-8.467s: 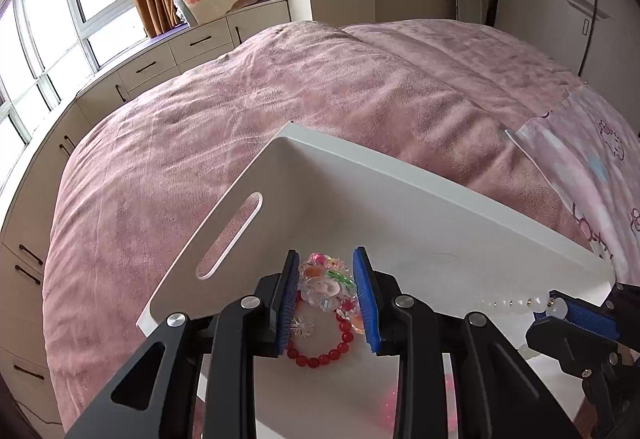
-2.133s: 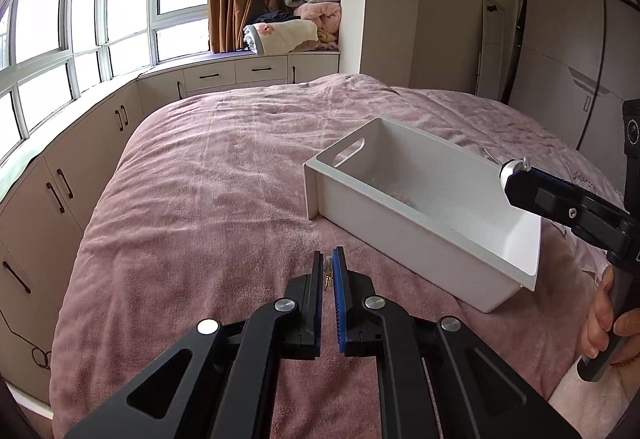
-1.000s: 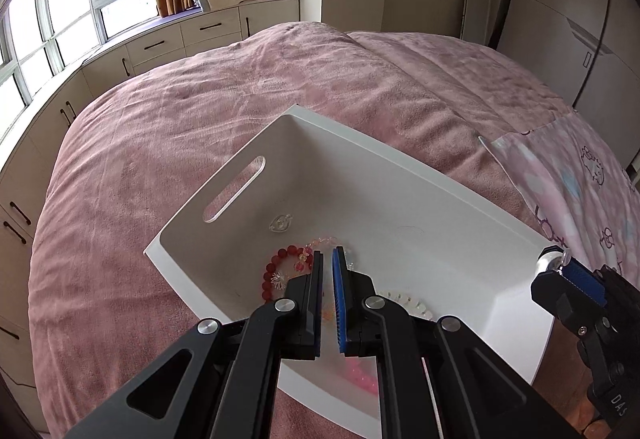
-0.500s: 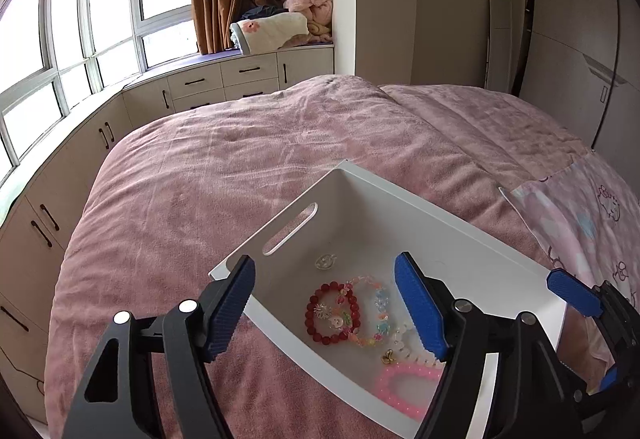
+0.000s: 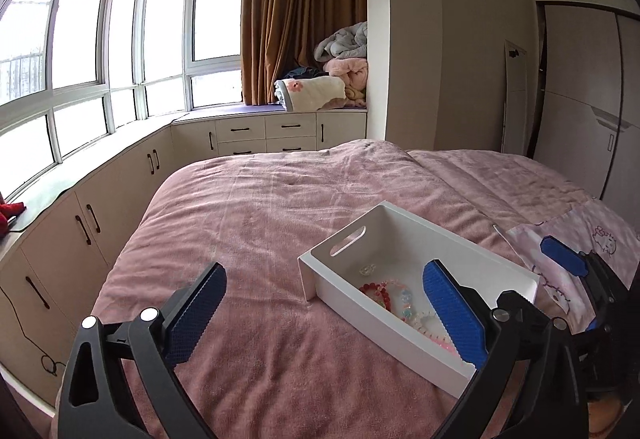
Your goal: Organize jewelry
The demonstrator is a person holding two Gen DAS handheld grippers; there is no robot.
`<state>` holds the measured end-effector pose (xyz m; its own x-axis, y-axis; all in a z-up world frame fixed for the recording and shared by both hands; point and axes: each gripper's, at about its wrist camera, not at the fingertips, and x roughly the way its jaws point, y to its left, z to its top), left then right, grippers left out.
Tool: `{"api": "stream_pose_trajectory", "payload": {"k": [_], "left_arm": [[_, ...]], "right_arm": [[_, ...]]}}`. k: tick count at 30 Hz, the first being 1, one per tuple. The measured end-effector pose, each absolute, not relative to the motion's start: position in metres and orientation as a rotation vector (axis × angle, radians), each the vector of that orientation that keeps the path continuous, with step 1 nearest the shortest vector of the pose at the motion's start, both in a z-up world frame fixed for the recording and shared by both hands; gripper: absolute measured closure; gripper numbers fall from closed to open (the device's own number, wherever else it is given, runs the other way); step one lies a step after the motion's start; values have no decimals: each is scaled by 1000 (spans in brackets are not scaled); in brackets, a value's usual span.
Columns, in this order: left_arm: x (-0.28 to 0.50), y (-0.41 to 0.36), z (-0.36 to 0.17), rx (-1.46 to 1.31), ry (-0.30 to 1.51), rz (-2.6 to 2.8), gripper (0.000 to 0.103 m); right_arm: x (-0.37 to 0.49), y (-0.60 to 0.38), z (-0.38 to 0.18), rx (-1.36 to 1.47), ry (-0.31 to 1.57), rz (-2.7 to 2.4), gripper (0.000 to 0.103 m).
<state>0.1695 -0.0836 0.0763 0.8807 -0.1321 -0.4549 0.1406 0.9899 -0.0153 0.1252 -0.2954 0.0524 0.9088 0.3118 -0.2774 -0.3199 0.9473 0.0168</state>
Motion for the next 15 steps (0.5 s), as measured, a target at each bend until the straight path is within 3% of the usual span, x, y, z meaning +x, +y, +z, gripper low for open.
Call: {"api": "stream_pose_trajectory", "payload": {"k": [7, 15], "left_arm": [[112, -68, 61, -9, 433, -74, 4], [83, -114, 30, 124, 370, 56, 4]], "right_arm": [[98, -296, 67, -77, 250, 327, 5], [62, -333, 62, -158, 264, 284, 5]]}}
